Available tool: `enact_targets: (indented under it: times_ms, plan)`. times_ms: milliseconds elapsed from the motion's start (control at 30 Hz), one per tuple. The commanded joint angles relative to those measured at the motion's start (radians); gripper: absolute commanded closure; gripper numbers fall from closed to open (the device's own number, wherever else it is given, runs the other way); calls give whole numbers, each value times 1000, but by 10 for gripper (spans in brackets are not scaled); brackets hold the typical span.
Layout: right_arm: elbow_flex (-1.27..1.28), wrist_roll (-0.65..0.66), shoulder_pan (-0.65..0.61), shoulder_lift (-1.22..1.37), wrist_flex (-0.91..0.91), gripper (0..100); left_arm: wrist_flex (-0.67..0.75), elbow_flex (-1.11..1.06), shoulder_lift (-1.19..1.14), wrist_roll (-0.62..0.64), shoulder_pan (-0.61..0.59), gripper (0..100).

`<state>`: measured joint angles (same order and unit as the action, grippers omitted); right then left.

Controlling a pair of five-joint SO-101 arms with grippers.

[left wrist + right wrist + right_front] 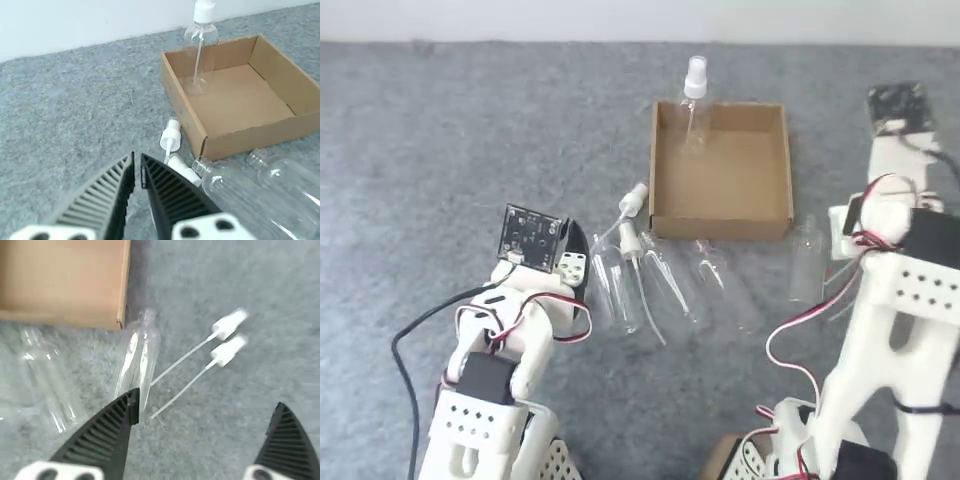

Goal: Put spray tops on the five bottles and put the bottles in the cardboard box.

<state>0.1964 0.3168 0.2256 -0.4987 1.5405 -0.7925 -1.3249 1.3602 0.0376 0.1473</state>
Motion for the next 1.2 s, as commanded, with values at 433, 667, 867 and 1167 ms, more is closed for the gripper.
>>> enact_targets:
  times_ms: [433,667,867,1167]
  plan:
    - [454,-135,-191,10,-464,653,-180,97,17,-103,-229,983]
    - [354,-175,-145,251,-559,653,-180,62,21,-103,-233,983]
    - [279,-176,-143,409,-561,685,-180,62,21,-103,-233,983]
    - [285,-176,-61,475,-596,824,-180,61,21,-103,-233,983]
